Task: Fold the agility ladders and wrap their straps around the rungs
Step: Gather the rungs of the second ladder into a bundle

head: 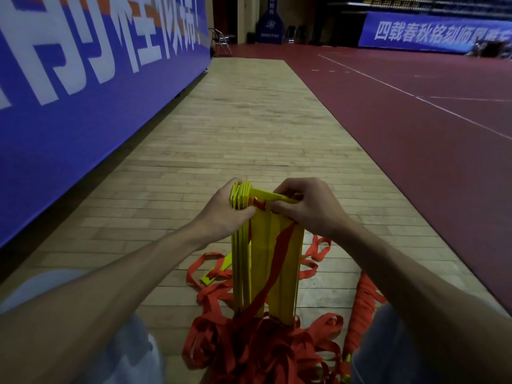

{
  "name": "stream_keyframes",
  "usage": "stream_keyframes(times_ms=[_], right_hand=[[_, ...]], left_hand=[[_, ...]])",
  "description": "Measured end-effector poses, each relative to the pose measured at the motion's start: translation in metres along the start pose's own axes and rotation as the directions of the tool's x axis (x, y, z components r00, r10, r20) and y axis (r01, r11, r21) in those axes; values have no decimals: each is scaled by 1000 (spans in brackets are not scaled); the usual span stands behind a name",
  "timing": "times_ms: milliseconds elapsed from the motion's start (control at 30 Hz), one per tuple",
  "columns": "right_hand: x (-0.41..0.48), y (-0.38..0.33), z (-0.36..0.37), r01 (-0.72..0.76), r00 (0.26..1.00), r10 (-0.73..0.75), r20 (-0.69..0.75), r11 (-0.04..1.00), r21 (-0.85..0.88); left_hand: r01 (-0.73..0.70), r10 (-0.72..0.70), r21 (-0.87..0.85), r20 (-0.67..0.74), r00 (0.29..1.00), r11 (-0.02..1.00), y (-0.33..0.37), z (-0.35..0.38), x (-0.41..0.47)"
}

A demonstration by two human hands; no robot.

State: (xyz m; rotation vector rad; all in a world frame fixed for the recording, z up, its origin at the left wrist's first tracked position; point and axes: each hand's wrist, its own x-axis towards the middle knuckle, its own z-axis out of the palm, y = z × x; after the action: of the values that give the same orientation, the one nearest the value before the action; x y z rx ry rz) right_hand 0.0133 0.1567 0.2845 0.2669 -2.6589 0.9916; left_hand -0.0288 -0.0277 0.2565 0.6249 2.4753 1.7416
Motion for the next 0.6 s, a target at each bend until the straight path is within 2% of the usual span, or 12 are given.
stream_keyframes(times_ms=[167,367,467,600], right_hand=[[0,2,-4,4,1000,-3,29,1000,-12],[-2,1,7,18,996,-25,-80,996,-83],[-3,-2,13,23,993,-34,-110,995,-101],[-4,-8,9,74,997,-74,-9,997,-24]], left_hand=[[29,-25,-50,85,996,998,-1,-5,0],[-3,5,-58,34,999,998,-1,-2,1],[34,-28,-81,78,997,996,-4,-2,3],[16,-5,-93,114,994,996,-6,2,1]])
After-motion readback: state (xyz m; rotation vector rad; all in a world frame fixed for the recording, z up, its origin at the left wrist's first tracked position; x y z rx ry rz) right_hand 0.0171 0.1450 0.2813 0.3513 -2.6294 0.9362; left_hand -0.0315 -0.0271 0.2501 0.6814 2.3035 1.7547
